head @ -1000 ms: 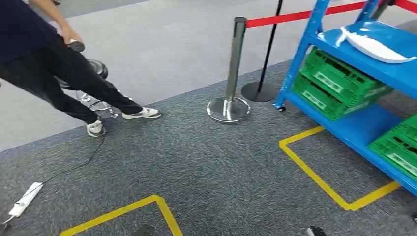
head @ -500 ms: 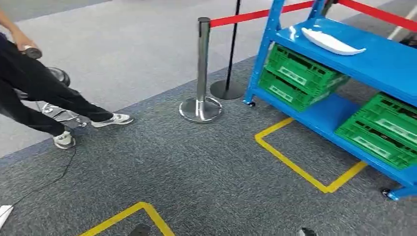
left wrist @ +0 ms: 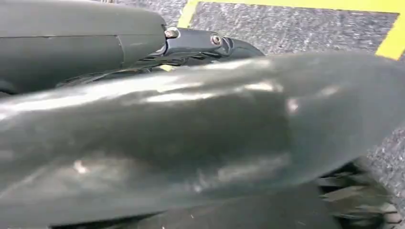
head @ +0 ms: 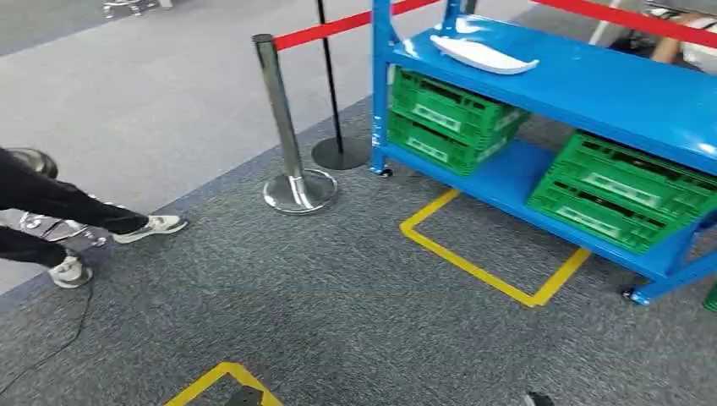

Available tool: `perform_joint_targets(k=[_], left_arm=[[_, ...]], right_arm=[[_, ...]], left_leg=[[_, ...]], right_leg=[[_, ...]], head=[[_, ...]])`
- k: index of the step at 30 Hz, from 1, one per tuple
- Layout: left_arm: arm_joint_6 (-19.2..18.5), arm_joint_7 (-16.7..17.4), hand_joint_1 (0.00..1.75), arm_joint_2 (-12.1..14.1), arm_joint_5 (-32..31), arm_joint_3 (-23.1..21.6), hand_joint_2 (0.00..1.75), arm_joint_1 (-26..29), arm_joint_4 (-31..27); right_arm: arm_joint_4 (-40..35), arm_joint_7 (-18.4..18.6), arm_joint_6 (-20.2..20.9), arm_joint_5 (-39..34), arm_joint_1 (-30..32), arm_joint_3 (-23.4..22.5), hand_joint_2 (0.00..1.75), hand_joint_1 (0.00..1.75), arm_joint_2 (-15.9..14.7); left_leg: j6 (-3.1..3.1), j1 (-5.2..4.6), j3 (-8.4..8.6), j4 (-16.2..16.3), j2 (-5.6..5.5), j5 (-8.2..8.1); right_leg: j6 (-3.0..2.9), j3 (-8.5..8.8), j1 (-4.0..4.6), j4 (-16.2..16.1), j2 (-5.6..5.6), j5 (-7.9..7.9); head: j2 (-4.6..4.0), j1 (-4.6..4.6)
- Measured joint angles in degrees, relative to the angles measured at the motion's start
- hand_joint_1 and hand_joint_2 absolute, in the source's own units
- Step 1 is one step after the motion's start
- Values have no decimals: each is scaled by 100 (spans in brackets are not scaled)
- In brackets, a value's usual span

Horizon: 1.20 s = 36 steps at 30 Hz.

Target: Take the parts from the cabinet and place them on the table.

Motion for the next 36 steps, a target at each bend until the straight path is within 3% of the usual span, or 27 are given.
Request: perform_joint_targets(k=[1,2,3,5,6,7,9,11,12,13,14,16,17,19,20,21,22,23,26,27,28,30,31,32,33,34,36], left_arm=[[-2,0,0,0,2,0,0,10,0],[-2,-2,0,0,15,0,0,15,0],[-2,-2,0,0,17,0,0,14,0],[-2,-11,0,0,28,0,0,3,0],[-2,-18,0,0,39,0,0,-2,0],[-2,-20,0,0,46,0,0,-4,0],[0,-32,0,-7,52,0,0,-12,0],[9,-37,0,-9,59,2,0,-2,0],[6,-37,0,-15,61,2,0,-13,0],[4,-46,0,-20,65,2,0,-26,0],[-4,-50,0,-20,66,2,0,-28,0],[-15,-52,0,-20,79,2,0,-3,0],[-15,-52,0,-17,94,2,0,3,0],[-20,-52,0,-15,100,2,0,-9,0],[-22,-52,0,-18,101,2,0,-15,0],[-22,-52,0,-20,101,2,0,-20,0],[-22,-52,0,-22,101,2,0,-21,0],[-22,-52,0,-20,101,2,0,-23,0],[-22,-52,0,-20,103,0,0,-38,0],[-22,-52,0,-20,103,0,0,-45,0],[-22,-50,0,-20,103,0,0,-52,0],[-22,-50,0,-20,103,0,0,-44,0],[-22,-50,0,-17,103,0,0,-33,0],[-22,-50,0,-17,103,0,0,-24,0],[-22,-50,0,-17,107,0,0,-17,0],[-22,-50,0,-17,111,0,0,-17,0],[-7,-50,0,-17,114,0,0,-22,0]], right_arm=[[0,-7,4,2,0,0,0,0,0],[0,-22,7,4,6,0,0,0,0],[0,-28,9,7,16,0,0,0,0],[0,-52,33,7,17,0,0,0,0],[0,-57,39,7,9,0,0,0,0],[0,-63,42,7,5,0,0,0,0],[0,-61,44,9,-3,0,0,0,0],[0,-52,48,11,42,0,0,0,0],[0,-46,48,11,53,0,0,0,-4],[0,-35,50,13,54,0,0,0,-2],[2,-28,63,13,35,2,0,0,0],[2,-17,66,13,2,2,0,0,0],[2,-17,66,13,8,2,0,0,0],[2,-9,63,15,39,0,0,0,-2],[0,-9,63,15,40,0,0,0,-2],[2,-11,63,13,29,0,0,0,-2],[2,-13,66,15,11,0,0,0,0],[2,-17,68,13,-17,2,0,0,0],[2,-18,74,15,14,0,0,0,0],[2,-17,76,18,19,0,0,0,0],[2,-15,76,17,18,0,0,0,0],[0,-17,76,17,-1,0,0,0,-2],[0,-17,76,17,-9,0,0,0,-2],[0,-17,77,17,-4,0,0,0,-2],[2,-17,76,18,5,0,0,0,-2],[2,-15,76,18,17,0,0,0,-2],[2,-6,76,30,18,0,0,0,0]], left_leg=[[-6,0,-214,433,-16,-142],[-7,0,-324,616,-25,-143],[-3,4,-306,535,-29,-10],[20,25,35,-230,-83,511],[24,45,282,-741,-220,751],[10,89,405,-1045,-565,798],[20,84,430,-1160,-542,744],[105,63,432,-1183,-427,779],[150,96,446,-1237,-326,807],[177,88,451,-1249,-289,813],[205,74,450,-1250,-218,811],[223,36,453,-1247,-32,799],[227,27,454,-1245,46,796],[226,25,461,-1242,150,789],[219,25,477,-1242,205,780],[195,26,505,-1242,258,764],[168,12,530,-1242,301,748],[128,-30,525,-1222,342,723],[62,-25,553,-1253,454,756],[13,-10,561,-1247,433,725],[-23,1,522,-1143,218,615],[-52,8,179,-362,21,162],[-61,9,-68,158,-5,-58],[-61,8,-261,528,-18,-157],[-56,8,-312,600,-25,-108],[-45,10,-241,412,-33,98],[-15,22,137,-404,-118,583]], right_leg=[[-5,-1,1,0,69,2],[-5,0,1,0,137,2],[-4,3,-1,1,203,3],[15,10,-16,3,357,14],[39,11,-30,3,432,20],[81,-19,-16,18,485,20],[163,-100,-26,29,606,51],[259,-142,-62,-34,728,108],[272,-180,-63,18,652,75],[285,-246,-18,171,350,-46],[299,-431,-10,549,135,-275],[311,-873,-11,1519,-25,-698],[311,-996,-10,1794,-40,-761],[303,-835,-5,1520,-44,-514],[288,-561,-2,1029,-70,-265],[274,-221,6,442,-191,-38],[261,-12,35,40,-446,-44],[194,61,55,10,-397,-36],[107,-13,78,21,-246,-16],[53,2,42,-14,-190,19],[28,2,21,-23,-139,33],[-6,-11,6,-23,-38,44],[-18,-20,7,-23,29,47],[-19,-22,9,-23,101,48],[-17,-19,8,-22,164,50],[-13,-17,7,-22,241,53],[14,-15,-3,-21,379,70]], head=[[0,2],[0,4],[0,4],[-2,7],[0,2],[-2,-9],[0,-2],[0,-9],[0,-9],[0,45],[0,68],[0,61],[0,63],[0,66],[0,63],[0,66],[-2,66],[0,55],[-2,57],[0,57],[-2,37],[-2,20],[0,22],[-2,22],[-2,22],[0,22],[0,22]])
